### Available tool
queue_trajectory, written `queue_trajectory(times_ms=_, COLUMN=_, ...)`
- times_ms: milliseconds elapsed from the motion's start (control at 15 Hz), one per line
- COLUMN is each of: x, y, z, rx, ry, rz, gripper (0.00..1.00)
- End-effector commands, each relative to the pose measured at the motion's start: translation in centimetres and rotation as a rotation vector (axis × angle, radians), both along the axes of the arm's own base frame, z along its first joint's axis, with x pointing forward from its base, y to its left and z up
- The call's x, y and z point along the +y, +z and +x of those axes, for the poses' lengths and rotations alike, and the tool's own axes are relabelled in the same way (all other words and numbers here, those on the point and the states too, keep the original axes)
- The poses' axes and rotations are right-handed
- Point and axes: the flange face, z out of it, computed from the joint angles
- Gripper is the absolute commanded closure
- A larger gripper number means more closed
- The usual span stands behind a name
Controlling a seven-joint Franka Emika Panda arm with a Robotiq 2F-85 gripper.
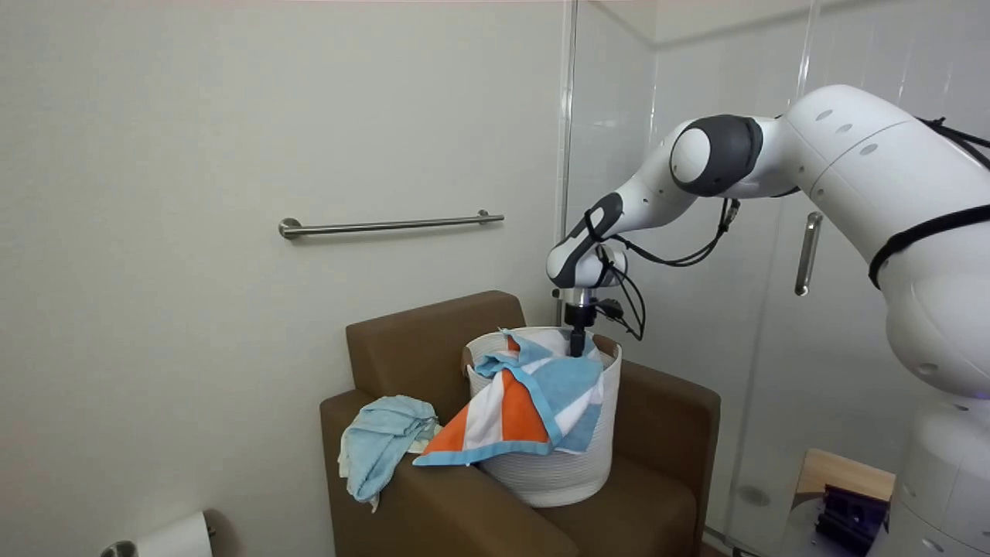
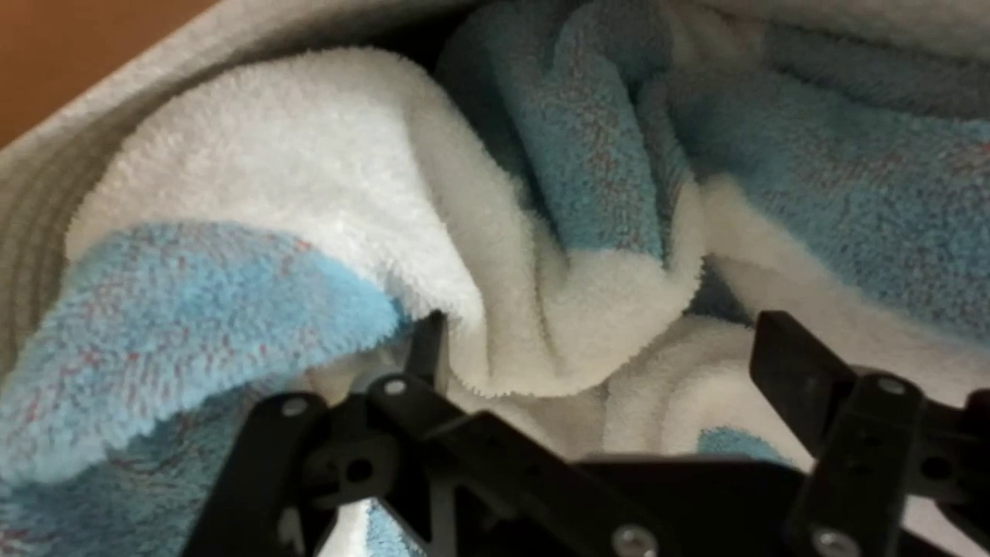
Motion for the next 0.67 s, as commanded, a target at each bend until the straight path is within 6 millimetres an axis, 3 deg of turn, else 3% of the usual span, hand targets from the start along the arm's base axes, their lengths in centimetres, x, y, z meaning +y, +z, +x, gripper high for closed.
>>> queue_trajectory(times_ms=0, x=-0.8, y=1.9, z=0.1, rx=-0.04, ry=-0.002, rz=-0.018, gripper=0.0)
queue_trajectory(times_ms=600, x=-0.9, y=6.6, z=1.1, rx=-0.138, ry=0.005, rz=-0.073, gripper=0.0)
